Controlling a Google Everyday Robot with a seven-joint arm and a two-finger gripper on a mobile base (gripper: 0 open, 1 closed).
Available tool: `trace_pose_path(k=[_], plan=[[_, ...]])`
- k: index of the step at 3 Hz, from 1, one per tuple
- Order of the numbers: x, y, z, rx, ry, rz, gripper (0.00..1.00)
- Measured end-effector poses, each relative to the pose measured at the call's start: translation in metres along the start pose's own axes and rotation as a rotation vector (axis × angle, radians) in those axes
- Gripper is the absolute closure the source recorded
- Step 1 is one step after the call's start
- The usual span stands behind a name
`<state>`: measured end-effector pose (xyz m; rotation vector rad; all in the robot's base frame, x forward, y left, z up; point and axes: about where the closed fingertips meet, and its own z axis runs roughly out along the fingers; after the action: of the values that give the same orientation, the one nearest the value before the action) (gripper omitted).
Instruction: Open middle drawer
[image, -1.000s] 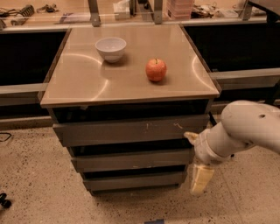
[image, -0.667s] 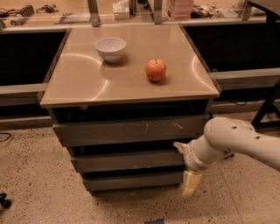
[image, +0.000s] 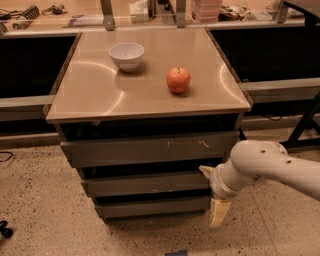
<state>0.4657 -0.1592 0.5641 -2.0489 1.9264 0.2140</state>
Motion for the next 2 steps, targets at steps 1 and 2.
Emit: trace_pose_path(k=[1, 2], plan=[[0.013, 0.0, 0.037, 0.0, 0.013, -0.034, 0.0], [0.019, -0.003, 0.071, 0.031, -0.011, -0.059, 0.0]])
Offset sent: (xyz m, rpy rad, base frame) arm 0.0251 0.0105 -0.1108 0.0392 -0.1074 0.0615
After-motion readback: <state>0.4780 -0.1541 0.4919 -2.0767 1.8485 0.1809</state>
